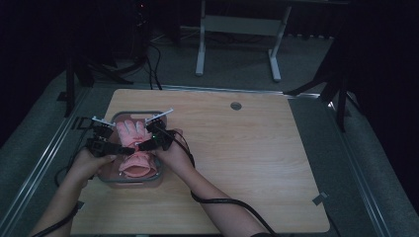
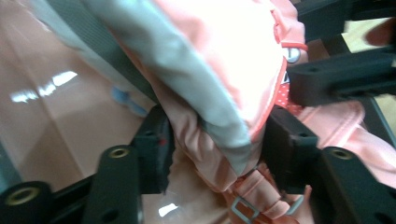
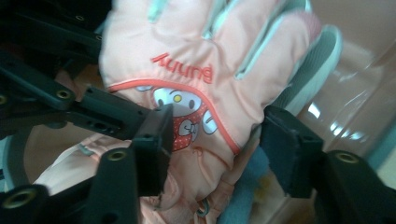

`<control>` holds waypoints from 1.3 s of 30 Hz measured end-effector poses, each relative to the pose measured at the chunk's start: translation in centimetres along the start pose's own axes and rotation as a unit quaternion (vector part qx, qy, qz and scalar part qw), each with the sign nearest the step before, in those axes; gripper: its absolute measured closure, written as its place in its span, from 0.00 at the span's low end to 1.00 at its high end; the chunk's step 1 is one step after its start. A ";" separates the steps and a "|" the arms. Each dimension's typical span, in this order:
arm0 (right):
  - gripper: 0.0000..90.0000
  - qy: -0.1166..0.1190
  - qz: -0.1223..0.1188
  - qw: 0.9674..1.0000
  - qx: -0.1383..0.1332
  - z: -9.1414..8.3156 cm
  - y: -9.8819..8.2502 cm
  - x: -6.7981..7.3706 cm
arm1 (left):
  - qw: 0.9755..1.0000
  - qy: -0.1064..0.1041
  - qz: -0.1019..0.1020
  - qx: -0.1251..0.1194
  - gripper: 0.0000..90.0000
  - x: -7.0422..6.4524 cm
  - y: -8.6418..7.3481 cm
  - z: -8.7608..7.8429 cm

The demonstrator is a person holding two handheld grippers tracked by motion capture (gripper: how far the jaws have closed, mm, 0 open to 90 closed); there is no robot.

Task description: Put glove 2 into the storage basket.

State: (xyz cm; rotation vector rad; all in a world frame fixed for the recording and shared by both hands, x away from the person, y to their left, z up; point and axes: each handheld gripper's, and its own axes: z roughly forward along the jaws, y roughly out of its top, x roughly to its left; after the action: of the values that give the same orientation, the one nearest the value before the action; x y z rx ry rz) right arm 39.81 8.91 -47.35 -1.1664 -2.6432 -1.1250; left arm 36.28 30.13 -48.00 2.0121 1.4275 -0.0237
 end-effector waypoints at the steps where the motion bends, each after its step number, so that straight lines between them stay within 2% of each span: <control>1: 0.45 0.002 -0.002 1.000 -0.004 -0.2 0.0 -0.1 | 1.000 0.007 0.004 -0.007 0.46 -0.1 0.1 -0.1; 5: 0.39 0.019 -0.002 0.999 -0.026 -1.4 0.0 -0.6 | 0.999 0.023 0.005 -0.046 0.32 -0.2 0.1 -0.6; 7: 0.32 0.034 -0.004 0.999 -0.030 -2.1 0.0 -0.8 | 0.998 0.026 0.008 -0.060 0.27 -0.3 0.1 -0.7; 9: 0.26 0.049 -0.007 0.998 -0.035 -2.7 -0.1 -1.1 | 0.997 0.040 0.015 -0.067 0.19 -0.6 0.1 -0.8; 13: 0.22 0.047 -0.006 0.997 -0.056 -3.6 -0.3 -2.0 | 0.995 0.032 0.015 -0.097 0.15 -0.8 0.0 -1.4; 15: 0.21 0.055 -0.003 0.997 -0.060 -4.1 -0.5 -2.5 | 0.994 0.033 0.016 -0.107 0.11 -1.0 0.0 -1.6; 20: 0.20 0.054 -0.004 0.996 -0.070 -5.2 -0.9 -3.3 | 0.992 0.035 0.020 -0.119 0.09 -1.4 -0.2 -2.1; 24: 0.20 0.053 -0.006 0.996 -0.077 -6.1 -1.2 -3.7 | 0.989 0.037 0.037 -0.135 0.09 -2.8 -0.1 -2.6; 26: 0.20 0.052 -0.006 0.995 -0.082 -6.4 -1.4 -3.9 | 0.988 0.032 0.044 -0.143 0.09 -3.6 0.0 -2.8; 27: 0.20 0.052 -0.006 0.995 -0.082 -6.4 -1.4 -3.9 | 0.988 0.032 0.044 -0.143 0.09 -3.6 0.0 -2.8; 30: 0.20 0.056 -0.006 0.995 -0.083 -6.7 -1.9 -4.2 | 0.986 0.025 0.067 -0.151 0.09 -5.5 0.1 -2.6; 34: 0.20 0.057 -0.009 0.995 -0.082 -6.8 -2.3 -4.4 | 0.984 0.006 0.084 -0.155 0.09 -7.2 0.1 -2.1; 39: 0.20 0.055 -0.021 0.994 -0.087 -7.3 -2.9 -4.5 | 0.981 -0.021 0.108 -0.158 0.09 -9.6 -0.1 -1.1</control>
State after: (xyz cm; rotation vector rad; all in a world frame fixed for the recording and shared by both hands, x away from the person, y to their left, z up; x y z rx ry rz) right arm 39.39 0.09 -45.14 -1.0430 -2.5422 -1.4087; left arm 31.97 22.74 -43.56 1.8757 1.1015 0.2402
